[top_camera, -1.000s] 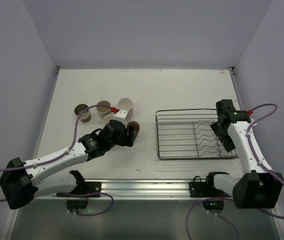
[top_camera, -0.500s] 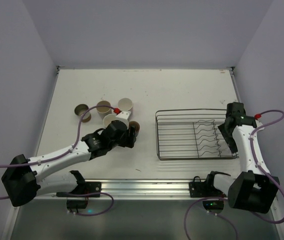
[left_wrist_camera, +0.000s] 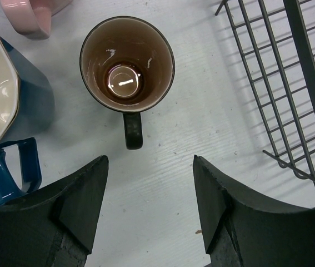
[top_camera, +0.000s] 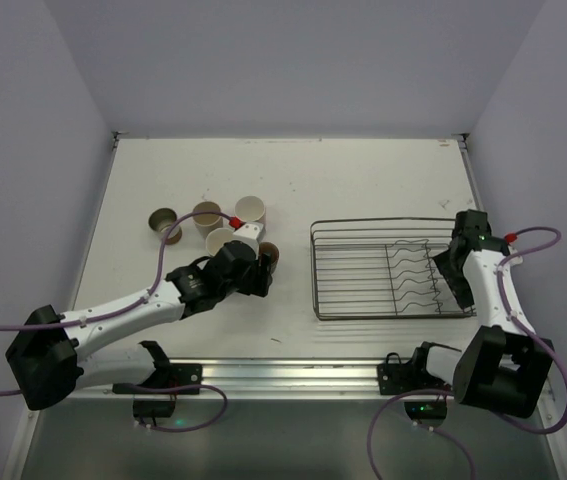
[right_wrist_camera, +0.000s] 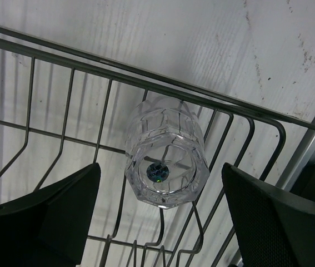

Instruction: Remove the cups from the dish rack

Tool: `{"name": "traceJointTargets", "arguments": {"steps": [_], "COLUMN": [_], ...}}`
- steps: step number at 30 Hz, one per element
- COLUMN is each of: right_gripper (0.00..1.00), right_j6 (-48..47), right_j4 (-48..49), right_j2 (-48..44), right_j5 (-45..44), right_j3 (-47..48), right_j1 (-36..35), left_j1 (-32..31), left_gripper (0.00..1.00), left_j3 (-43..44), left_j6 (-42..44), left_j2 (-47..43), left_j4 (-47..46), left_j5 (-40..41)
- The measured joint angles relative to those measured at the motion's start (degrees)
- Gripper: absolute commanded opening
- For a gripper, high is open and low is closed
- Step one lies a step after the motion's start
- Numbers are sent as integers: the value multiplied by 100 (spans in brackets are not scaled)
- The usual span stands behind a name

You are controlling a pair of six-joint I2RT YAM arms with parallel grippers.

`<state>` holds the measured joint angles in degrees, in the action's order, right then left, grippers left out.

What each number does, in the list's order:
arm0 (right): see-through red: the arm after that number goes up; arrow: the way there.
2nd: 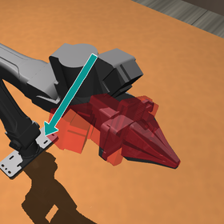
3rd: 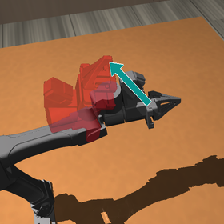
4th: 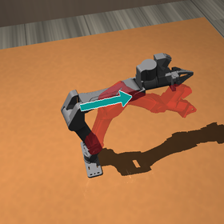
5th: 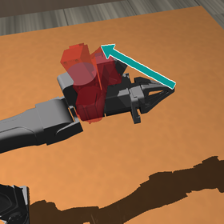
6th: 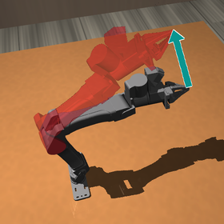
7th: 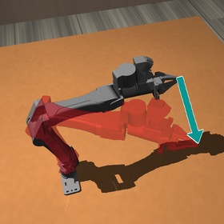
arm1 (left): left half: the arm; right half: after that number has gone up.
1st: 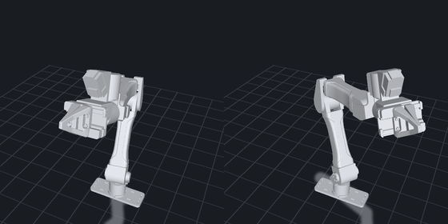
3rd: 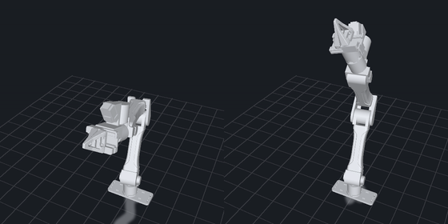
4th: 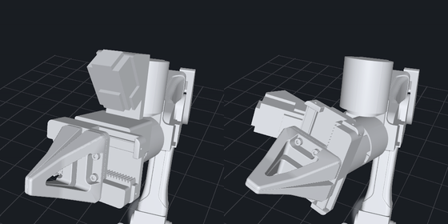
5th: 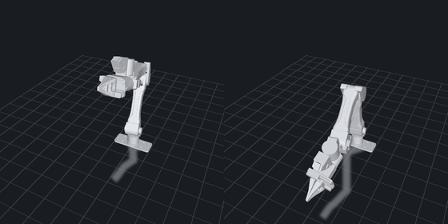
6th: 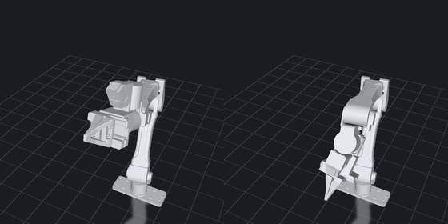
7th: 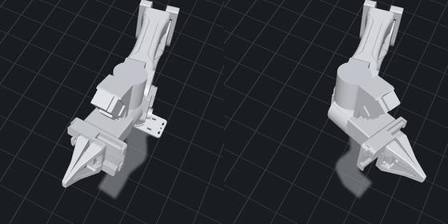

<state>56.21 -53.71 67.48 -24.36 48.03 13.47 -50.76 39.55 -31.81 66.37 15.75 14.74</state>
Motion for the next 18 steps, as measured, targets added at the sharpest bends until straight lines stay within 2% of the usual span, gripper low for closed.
{"name": "traceJointTargets", "arguments": {"steps": [9, 11, 18], "right_gripper": [85, 81, 79], "right_j6": [-37, -37, -57], "right_j4": [262, 280, 302], "right_j2": [125, 125, 127], "right_j5": [42, 42, 42], "right_j3": [-179, -179, -179], "right_j1": [74, 111, 214], "left_j1": [-2, -2, -2], "left_gripper": [66, 66, 66], "left_j3": [0, 0, 0], "left_j6": [0, 2, 11], "left_j2": [37, 57, 111], "left_j4": [-4, -11, -22], "left_j5": [-2, -2, -7]}}
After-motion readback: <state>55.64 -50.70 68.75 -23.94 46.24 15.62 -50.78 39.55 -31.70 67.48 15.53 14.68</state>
